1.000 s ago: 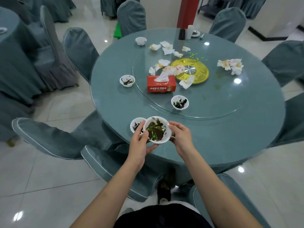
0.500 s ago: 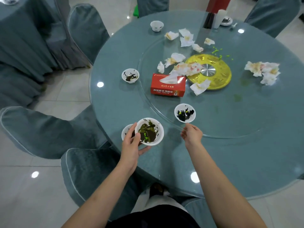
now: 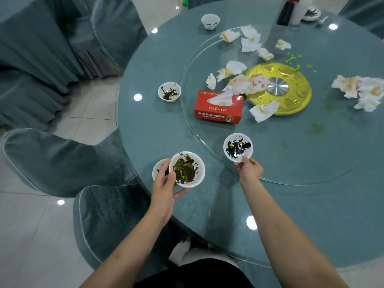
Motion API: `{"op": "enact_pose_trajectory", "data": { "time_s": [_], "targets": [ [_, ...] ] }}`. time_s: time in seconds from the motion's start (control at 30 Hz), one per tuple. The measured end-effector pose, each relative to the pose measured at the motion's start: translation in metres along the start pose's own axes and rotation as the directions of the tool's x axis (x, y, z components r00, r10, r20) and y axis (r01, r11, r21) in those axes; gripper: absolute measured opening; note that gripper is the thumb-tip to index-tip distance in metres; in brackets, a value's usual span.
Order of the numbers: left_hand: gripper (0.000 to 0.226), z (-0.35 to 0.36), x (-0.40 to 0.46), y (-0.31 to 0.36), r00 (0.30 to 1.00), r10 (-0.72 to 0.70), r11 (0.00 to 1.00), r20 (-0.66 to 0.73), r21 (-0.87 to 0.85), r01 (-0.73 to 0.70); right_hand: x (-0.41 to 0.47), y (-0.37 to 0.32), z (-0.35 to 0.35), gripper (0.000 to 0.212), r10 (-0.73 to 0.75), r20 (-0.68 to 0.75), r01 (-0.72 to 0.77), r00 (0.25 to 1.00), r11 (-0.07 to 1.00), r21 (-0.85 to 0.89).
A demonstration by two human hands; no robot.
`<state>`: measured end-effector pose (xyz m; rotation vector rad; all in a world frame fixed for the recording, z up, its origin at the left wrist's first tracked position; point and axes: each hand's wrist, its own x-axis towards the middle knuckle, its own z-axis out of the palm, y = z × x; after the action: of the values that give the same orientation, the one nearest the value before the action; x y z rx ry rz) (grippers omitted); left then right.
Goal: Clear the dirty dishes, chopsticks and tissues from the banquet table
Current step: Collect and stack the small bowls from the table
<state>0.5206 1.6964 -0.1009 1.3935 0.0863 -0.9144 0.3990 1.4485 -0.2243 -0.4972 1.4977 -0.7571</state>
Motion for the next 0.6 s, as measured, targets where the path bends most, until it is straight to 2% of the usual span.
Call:
{"op": "enact_pose_trajectory", "data": {
  "time_s": [0.17, 0.23, 0.33, 0.43, 0.6],
  "targets": [
    [0.039, -0.007, 0.004, 0.003, 1.000, 0.009, 1.000, -0.006, -0.021, -0.009, -0.023, 0.000, 0.006, 0.010, -0.026, 0.044, 0.026, 0.999, 1.000, 0.018],
    [0.040, -0.011, 0.006, 0.006, 1.000, 0.020, 0.999, -0.006, -0.030, -0.021, -0.039, -0.001, 0.011, 0.006, -0.039, 0.107, 0.038, 0.994, 0.999, 0.016],
    [0.041, -0.014, 0.007, 0.010, 0.999, 0.041, 0.998, -0.003, -0.048, -0.042, -0.069, -0.006, 0.021, 0.012, -0.061, 0.227, 0.061, 0.972, 0.998, 0.005],
    [0.041, -0.017, 0.004, 0.015, 0.998, 0.066, 0.996, 0.006, -0.054, -0.066, -0.103, -0.010, 0.031, 0.012, -0.073, 0.355, 0.106, 0.932, 0.992, -0.074],
    [0.042, -0.032, -0.006, 0.024, 0.992, 0.122, 0.991, 0.038, -0.065, -0.120, -0.153, -0.005, 0.048, 0.014, -0.040, 0.573, 0.176, 0.819, 0.967, -0.183]
  ]
}}
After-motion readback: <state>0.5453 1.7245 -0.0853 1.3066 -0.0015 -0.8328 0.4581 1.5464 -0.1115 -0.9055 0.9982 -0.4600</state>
